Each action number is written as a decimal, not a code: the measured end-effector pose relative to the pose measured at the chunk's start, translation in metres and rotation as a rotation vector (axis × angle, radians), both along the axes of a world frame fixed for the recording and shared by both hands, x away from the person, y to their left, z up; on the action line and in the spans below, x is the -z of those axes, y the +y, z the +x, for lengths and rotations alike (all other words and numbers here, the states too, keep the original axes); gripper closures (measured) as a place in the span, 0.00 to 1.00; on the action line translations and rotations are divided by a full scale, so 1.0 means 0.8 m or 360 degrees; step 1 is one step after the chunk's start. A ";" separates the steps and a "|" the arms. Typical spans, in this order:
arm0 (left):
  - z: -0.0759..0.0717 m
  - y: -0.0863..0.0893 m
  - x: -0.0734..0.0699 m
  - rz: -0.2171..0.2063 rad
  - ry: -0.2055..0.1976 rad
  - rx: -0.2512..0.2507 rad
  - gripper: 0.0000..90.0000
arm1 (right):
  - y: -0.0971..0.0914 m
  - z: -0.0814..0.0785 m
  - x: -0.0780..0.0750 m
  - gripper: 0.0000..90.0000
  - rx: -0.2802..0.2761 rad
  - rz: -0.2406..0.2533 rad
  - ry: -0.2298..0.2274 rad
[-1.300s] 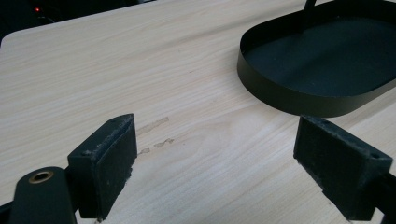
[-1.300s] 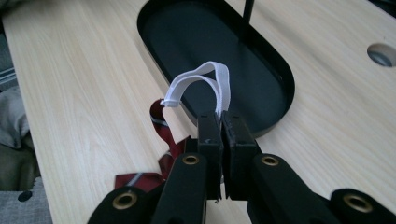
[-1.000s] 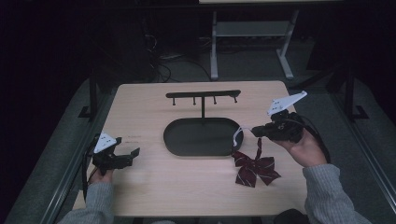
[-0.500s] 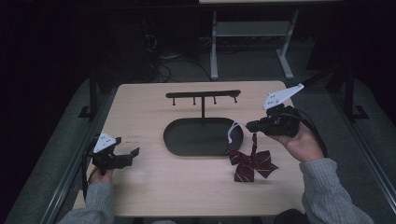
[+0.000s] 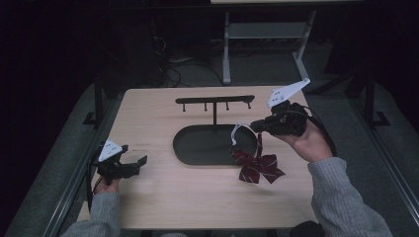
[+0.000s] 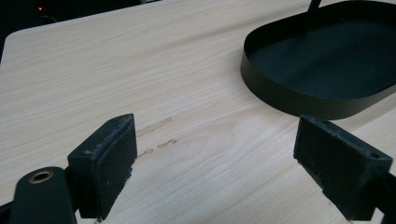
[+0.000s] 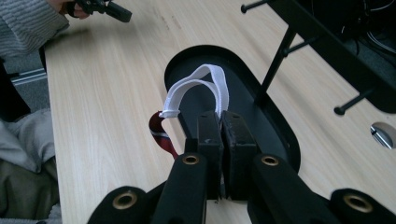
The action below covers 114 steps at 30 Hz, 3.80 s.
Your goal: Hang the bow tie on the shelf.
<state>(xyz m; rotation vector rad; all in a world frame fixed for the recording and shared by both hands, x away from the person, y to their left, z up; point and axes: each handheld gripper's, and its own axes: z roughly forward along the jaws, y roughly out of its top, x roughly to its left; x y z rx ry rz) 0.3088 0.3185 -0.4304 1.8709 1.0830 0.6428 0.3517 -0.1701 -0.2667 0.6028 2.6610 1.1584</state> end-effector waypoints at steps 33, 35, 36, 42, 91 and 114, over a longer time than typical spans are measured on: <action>0.001 0.000 0.000 0.0004 -0.0004 0.0013 0.14 | 0.044 0.042 -0.039 0.96 -0.0031 -0.0007 -0.0050; 0.001 -0.001 0.000 0.0006 -0.0004 0.0016 0.14 | 0.049 0.048 -0.042 0.96 -0.0025 -0.0017 -0.0062; 0.001 -0.001 0.000 0.0006 -0.0004 0.0016 0.14 | 0.049 0.048 -0.042 0.96 -0.0025 -0.0017 -0.0062; 0.001 -0.001 0.000 0.0011 -0.0002 0.0017 0.14 | 0.055 0.063 -0.040 0.96 -0.0014 -0.0009 -0.0023; 0.001 -0.001 0.000 0.0002 0.0006 0.0027 0.14 | 0.061 0.155 0.029 0.93 0.0151 -0.0151 0.0193; 0.001 -0.003 0.000 0.0012 0.0011 0.0035 0.14 | 0.054 0.148 0.027 0.87 0.0135 -0.0115 0.0201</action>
